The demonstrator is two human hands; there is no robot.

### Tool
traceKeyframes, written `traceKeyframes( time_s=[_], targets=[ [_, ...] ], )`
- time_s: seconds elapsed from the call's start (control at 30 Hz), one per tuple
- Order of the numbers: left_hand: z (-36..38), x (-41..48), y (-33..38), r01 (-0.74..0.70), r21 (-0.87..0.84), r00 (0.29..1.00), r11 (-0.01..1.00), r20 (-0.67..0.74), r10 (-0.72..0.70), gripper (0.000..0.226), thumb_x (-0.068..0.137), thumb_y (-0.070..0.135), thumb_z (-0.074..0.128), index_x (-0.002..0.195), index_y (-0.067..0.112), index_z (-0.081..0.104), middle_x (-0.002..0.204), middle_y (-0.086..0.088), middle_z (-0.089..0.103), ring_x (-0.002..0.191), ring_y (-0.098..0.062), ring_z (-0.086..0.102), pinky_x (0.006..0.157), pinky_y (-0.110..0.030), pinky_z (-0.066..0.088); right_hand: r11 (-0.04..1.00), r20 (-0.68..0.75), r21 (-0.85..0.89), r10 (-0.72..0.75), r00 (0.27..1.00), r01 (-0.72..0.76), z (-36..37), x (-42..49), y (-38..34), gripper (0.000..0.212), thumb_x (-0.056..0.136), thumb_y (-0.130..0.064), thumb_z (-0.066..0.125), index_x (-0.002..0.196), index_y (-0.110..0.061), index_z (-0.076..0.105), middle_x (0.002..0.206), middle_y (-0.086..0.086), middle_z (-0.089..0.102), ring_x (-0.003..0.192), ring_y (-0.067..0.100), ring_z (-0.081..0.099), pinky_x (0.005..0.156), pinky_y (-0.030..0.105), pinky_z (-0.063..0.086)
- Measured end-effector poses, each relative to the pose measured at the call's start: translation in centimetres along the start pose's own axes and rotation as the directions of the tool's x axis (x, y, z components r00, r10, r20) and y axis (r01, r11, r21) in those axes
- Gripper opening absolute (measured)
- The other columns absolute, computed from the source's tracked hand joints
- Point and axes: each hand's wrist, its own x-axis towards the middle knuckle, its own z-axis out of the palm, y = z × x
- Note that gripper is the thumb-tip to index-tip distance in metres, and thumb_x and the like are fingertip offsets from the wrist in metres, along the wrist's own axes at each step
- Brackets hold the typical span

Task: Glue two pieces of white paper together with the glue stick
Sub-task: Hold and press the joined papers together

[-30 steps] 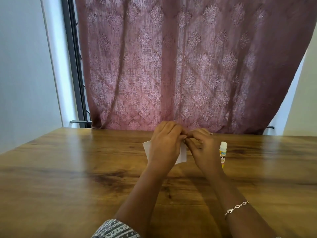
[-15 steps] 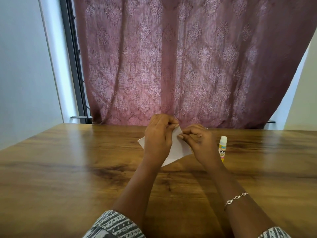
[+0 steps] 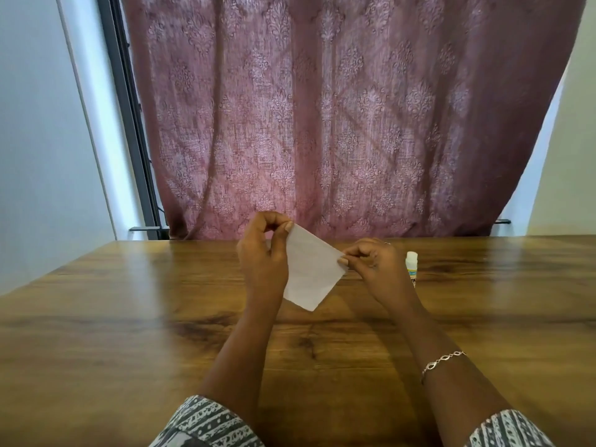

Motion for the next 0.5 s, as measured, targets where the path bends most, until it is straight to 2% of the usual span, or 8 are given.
traceKeyframes(
  time_s=[0.13,0.23,0.3,0.33,0.5],
  targets=[
    [-0.24,0.08,-0.45,0.065,-0.064,0.997,0.996,-0.048,-0.069,0.004,0.079,0.018,0.055,0.08,0.015,0.056,0.074,0.014,0.057,0.069,0.006,0.055,0.066,-0.007,0.042,0.999,-0.006,0.019,0.031,0.999,-0.031,-0.36,0.02,0.44,0.004,0.074,-0.005,0.07,0.077,-0.002,0.07,0.072,-0.003,0.063,0.079,0.026,0.062,0.075,0.045,0.051],
    [-0.17,0.04,-0.65,0.103,-0.11,0.993,0.989,-0.046,-0.108,0.003,0.08,0.018,0.056,0.079,0.017,0.055,0.073,0.01,0.057,0.066,0.006,0.053,0.063,-0.008,0.042,0.985,-0.05,0.146,0.105,0.993,-0.097,-0.51,0.02,0.35,0.003,0.075,-0.004,0.068,0.075,-0.006,0.068,0.072,-0.001,0.065,0.072,0.008,0.062,0.071,0.026,0.051],
    [-0.14,-0.01,-0.7,0.136,-0.17,0.989,0.976,-0.04,-0.144,0.013,0.084,0.012,0.059,0.075,0.02,0.053,0.072,0.007,0.056,0.064,0.006,0.051,0.061,-0.008,0.042,0.958,-0.109,0.26,0.156,0.982,-0.124,-0.57,-0.03,0.16,0.011,0.076,-0.002,0.066,0.071,-0.012,0.066,0.069,-0.005,0.064,0.065,-0.004,0.06,0.064,0.01,0.047],
    [-0.08,-0.06,-0.72,0.161,-0.2,0.984,0.966,-0.037,-0.172,0.019,0.086,0.009,0.058,0.074,0.022,0.052,0.072,0.006,0.055,0.062,0.006,0.05,0.061,-0.009,0.042,0.947,-0.13,0.296,0.171,0.977,-0.126,-0.55,-0.01,0.15,0.015,0.077,-0.002,0.066,0.069,-0.015,0.064,0.068,-0.007,0.064,0.063,-0.007,0.059,0.062,0.007,0.046],
    [0.35,-0.33,-0.68,0.273,-0.29,0.956,0.917,-0.029,-0.293,0.02,0.088,0.008,0.054,0.073,0.021,0.051,0.072,0.003,0.052,0.059,0.006,0.048,0.058,-0.009,0.042,0.907,-0.156,0.399,0.213,0.965,-0.135,-0.4,0.08,0.44,0.025,0.077,-0.002,0.066,0.067,-0.025,0.064,0.059,-0.015,0.067,0.062,-0.005,0.057,0.062,0.011,0.047]
  ],
)
